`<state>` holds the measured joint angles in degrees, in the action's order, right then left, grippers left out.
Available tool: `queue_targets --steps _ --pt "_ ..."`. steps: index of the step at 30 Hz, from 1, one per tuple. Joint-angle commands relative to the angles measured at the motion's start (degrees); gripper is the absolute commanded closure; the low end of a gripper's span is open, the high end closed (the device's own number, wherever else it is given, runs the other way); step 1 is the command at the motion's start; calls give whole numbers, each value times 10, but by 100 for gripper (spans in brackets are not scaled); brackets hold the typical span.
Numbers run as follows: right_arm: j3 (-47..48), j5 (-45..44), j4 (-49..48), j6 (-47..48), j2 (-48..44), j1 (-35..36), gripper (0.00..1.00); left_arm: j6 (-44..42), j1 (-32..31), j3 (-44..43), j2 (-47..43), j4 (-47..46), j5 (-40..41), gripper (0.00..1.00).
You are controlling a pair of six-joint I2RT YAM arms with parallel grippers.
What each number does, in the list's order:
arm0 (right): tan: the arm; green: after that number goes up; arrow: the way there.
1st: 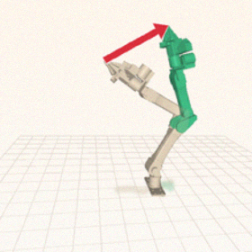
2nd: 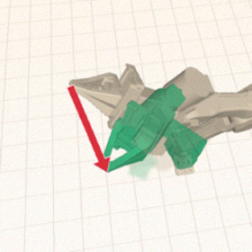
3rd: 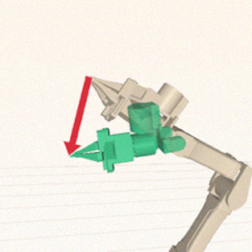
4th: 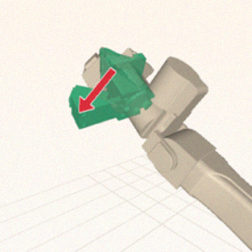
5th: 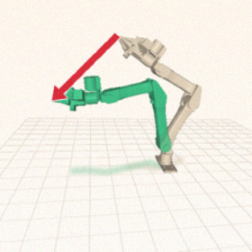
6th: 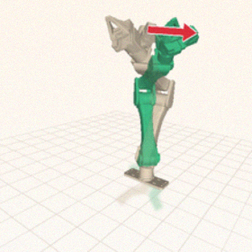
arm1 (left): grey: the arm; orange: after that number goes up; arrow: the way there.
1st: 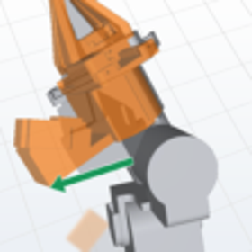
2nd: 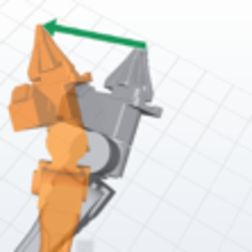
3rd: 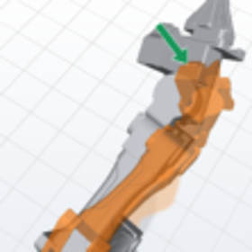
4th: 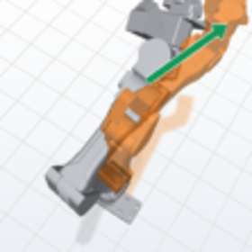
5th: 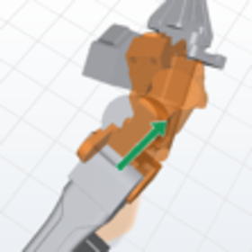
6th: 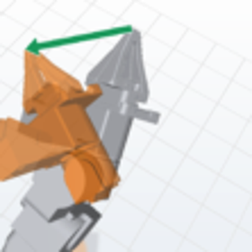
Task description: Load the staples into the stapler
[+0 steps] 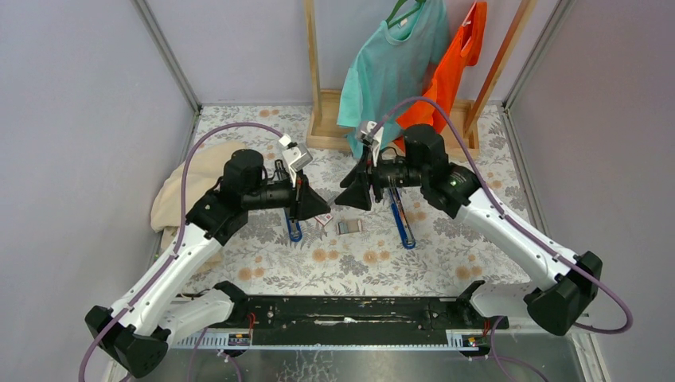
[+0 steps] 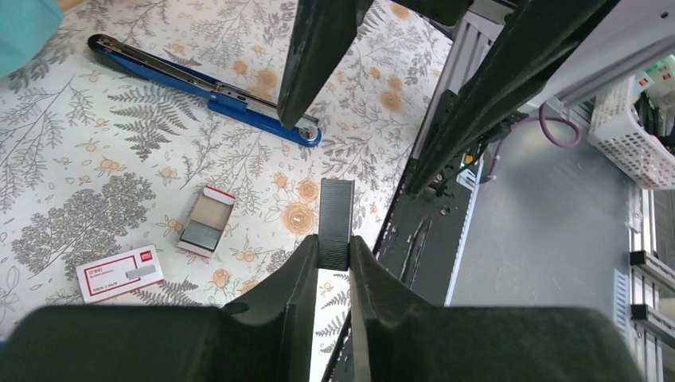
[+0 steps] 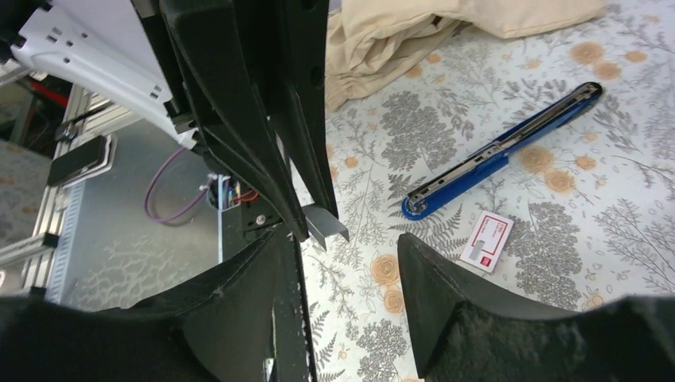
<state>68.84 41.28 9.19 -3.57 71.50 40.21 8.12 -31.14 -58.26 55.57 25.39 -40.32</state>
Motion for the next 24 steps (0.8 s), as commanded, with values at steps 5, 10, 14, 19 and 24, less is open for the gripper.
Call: queue_targets --steps 5,10,14,19,24 --pt "67 100 58 43 45 -3 39 -29 -8 -22 5 9 -53 78" --pt "71 117 65 45 59 -3 44 -29 -9 -21 6 5 -57 78" --pt "69 126 62 46 59 -3 49 -30 -9 -21 9 5 -57 78" --pt "68 133 57 42 63 -3 54 -27 -9 -19 8 0 -62 78" --pt "60 139 47 36 63 -3 57 -24 -9 -17 6 -6 -73 78"
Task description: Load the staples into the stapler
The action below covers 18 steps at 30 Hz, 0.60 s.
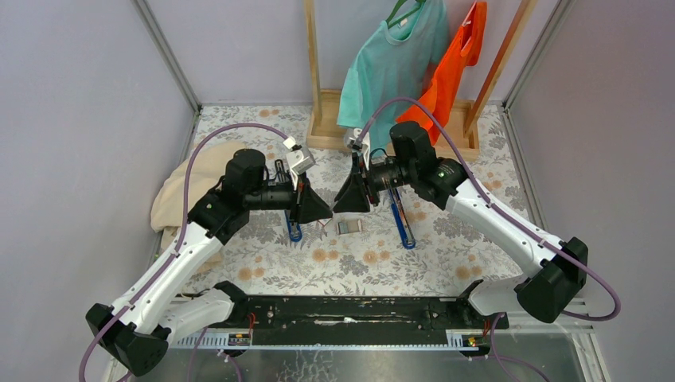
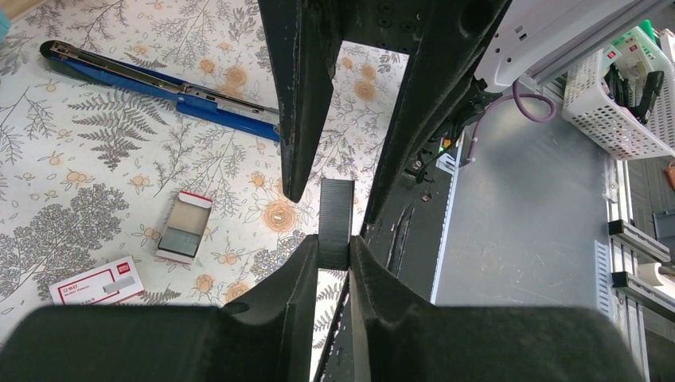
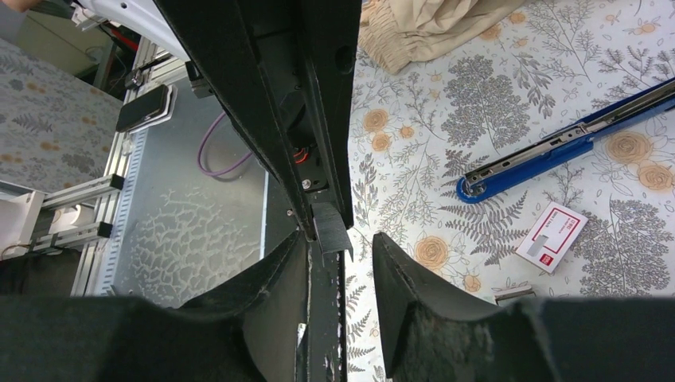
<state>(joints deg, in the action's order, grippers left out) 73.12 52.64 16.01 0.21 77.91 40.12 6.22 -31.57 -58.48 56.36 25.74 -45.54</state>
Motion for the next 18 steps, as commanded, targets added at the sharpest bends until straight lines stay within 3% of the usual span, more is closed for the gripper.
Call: queue_targets --steps 1,10,18 --pt "16 27 -23 -2 -2 -2 57 -5 -5 -15 -1 -9 -22 78" --pt "11 40 -33 -4 -4 -1 66 -5 -5 -14 2 -10 -30 78" --pt "-9 32 -32 0 -19 -1 81 -4 -4 -10 -1 -10 -18 77"
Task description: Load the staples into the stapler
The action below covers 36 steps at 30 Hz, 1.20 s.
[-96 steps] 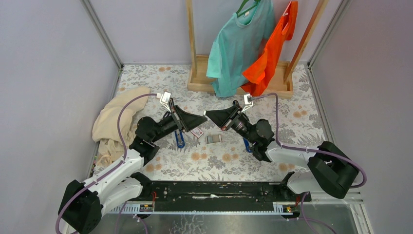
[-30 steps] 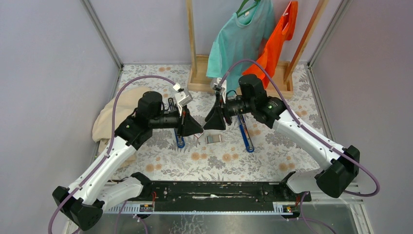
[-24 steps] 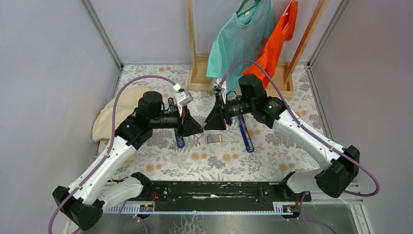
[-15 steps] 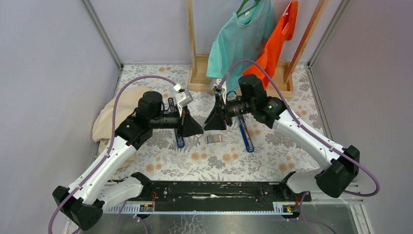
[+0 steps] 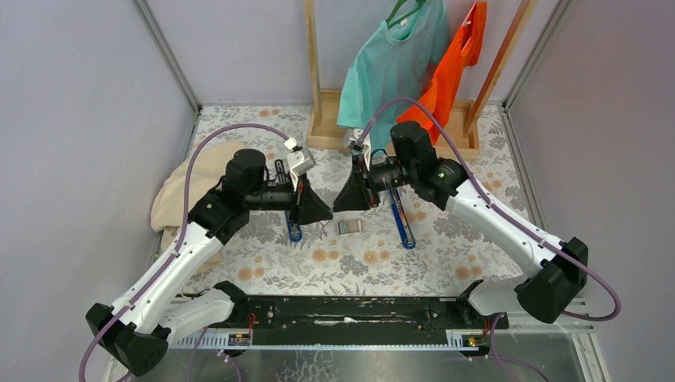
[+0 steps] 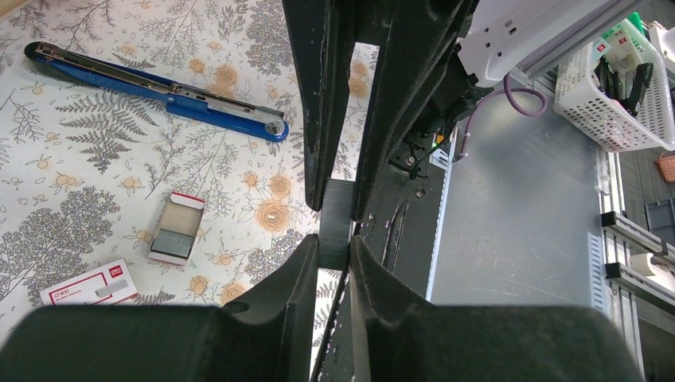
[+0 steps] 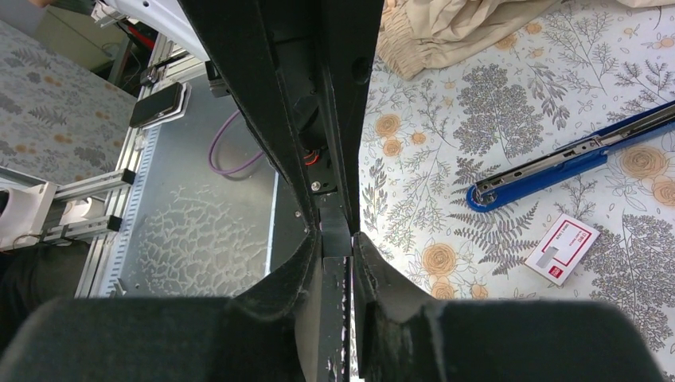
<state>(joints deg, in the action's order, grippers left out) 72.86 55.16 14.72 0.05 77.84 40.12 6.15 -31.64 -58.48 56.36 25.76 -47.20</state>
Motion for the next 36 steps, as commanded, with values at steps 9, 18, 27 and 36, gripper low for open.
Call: queue_targets --steps 9,18,27,36 --pt "-42 -49 -8 5 -52 -1 86 -5 -4 4 -10 -10 40 53" --pt "-104 -240 25 -13 -112 -1 87 18 -3 27 -41 -21 201 30" --pt "-190 -473 44 -82 -155 -1 88 66 6 43 -77 -11 483 6" --pt "-263 -653 50 -133 -159 -2 88 83 19 54 -112 -12 564 0"
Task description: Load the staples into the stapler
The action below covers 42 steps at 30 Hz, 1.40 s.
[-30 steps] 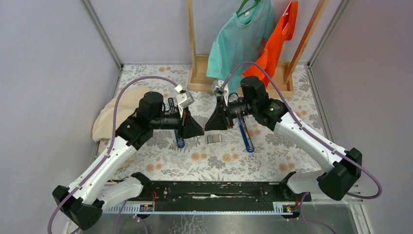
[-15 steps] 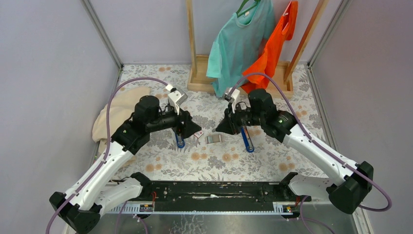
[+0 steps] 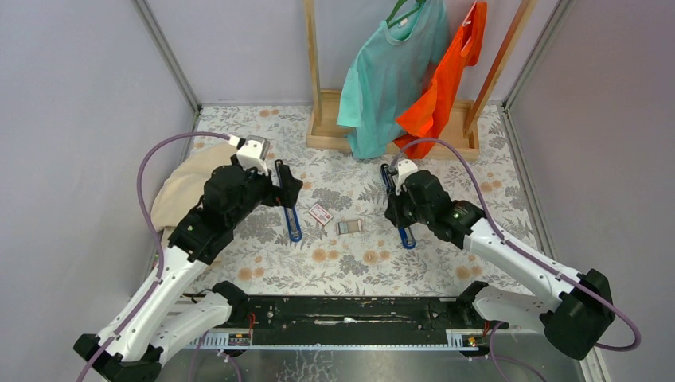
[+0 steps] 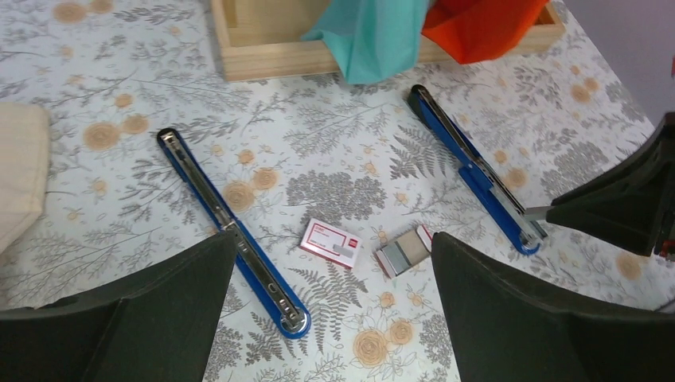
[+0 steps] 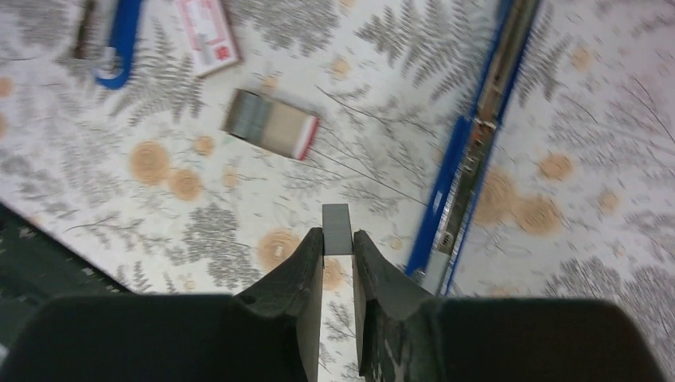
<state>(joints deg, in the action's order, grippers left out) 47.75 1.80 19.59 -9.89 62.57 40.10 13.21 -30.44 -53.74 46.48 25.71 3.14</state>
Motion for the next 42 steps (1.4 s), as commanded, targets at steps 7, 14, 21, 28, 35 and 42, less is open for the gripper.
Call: queue_targets --steps 7,14,21,28,35,42 --pt "-24 -190 5 -40 39 -2 88 23 20 9 -20 -12 81 0" --pt "-28 -231 2 -37 81 -4 88 34 32 12 -31 -8 119 0" --pt "-32 -226 -18 -32 112 -12 88 35 35 14 -34 -9 120 0" --pt "-31 -224 -22 -28 132 -16 90 35 36 15 -35 -10 119 0" --pt "-36 -217 -30 -26 138 -19 91 34 38 18 -37 -13 112 0" --pt "-37 -215 -34 -26 146 -20 91 34 39 18 -39 -15 109 0"
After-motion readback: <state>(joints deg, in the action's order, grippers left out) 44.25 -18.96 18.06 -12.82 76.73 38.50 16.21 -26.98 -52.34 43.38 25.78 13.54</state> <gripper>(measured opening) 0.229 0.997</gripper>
